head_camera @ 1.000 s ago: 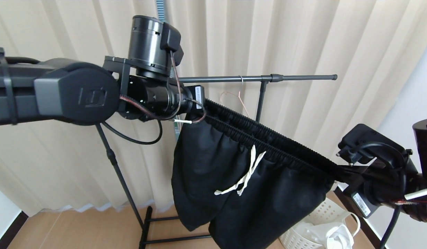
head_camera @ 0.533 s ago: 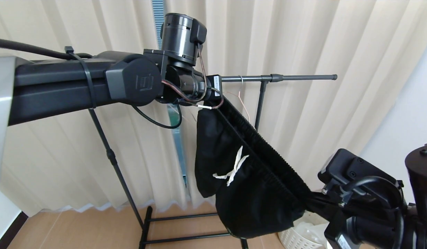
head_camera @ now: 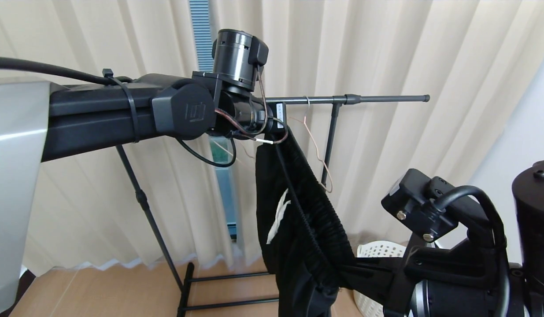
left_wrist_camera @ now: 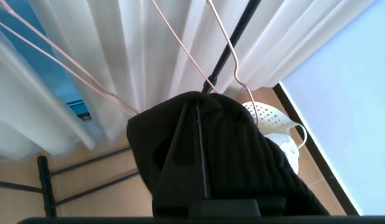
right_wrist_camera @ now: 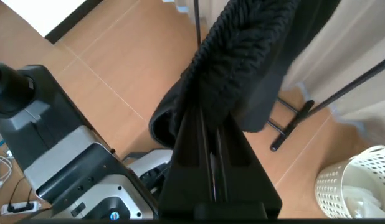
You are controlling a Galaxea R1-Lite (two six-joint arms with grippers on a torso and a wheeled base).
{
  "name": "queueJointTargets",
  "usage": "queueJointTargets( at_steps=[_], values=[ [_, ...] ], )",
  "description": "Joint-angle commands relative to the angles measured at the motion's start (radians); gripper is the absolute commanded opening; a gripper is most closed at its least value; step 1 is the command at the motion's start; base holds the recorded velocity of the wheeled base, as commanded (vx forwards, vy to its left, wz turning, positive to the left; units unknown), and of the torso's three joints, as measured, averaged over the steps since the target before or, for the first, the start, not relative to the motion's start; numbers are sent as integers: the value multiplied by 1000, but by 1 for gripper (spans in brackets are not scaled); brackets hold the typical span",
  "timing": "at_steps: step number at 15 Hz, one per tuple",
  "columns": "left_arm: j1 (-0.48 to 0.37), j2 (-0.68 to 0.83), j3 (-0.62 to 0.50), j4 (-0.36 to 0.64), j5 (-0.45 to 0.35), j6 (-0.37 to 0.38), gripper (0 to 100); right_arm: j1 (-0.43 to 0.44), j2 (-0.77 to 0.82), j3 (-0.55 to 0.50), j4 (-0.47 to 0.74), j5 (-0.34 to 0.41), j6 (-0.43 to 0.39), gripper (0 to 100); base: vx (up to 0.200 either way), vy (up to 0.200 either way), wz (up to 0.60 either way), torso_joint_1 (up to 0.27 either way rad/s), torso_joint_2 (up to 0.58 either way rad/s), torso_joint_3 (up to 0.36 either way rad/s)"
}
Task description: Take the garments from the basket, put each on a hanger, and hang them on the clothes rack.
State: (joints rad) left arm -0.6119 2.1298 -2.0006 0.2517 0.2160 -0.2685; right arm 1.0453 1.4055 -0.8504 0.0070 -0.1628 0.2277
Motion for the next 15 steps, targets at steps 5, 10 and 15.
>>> queueJointTargets(
  at_steps=[5, 10, 15],
  values=[
    [23, -90, 1, 158, 0, -1, 0, -137, 12, 42, 13, -104, -148, 0, 0, 0, 0, 0, 0, 0],
    [35, -378, 267, 393, -17, 8, 0, -353, 132, -101, 1, -274, -214, 0, 0, 0, 0, 0, 0, 0],
    [8, -610, 770, 288, -81, 20, 0, -426, 362, -469, 10, -288, -215, 0, 0, 0, 0, 0, 0, 0]
  ],
)
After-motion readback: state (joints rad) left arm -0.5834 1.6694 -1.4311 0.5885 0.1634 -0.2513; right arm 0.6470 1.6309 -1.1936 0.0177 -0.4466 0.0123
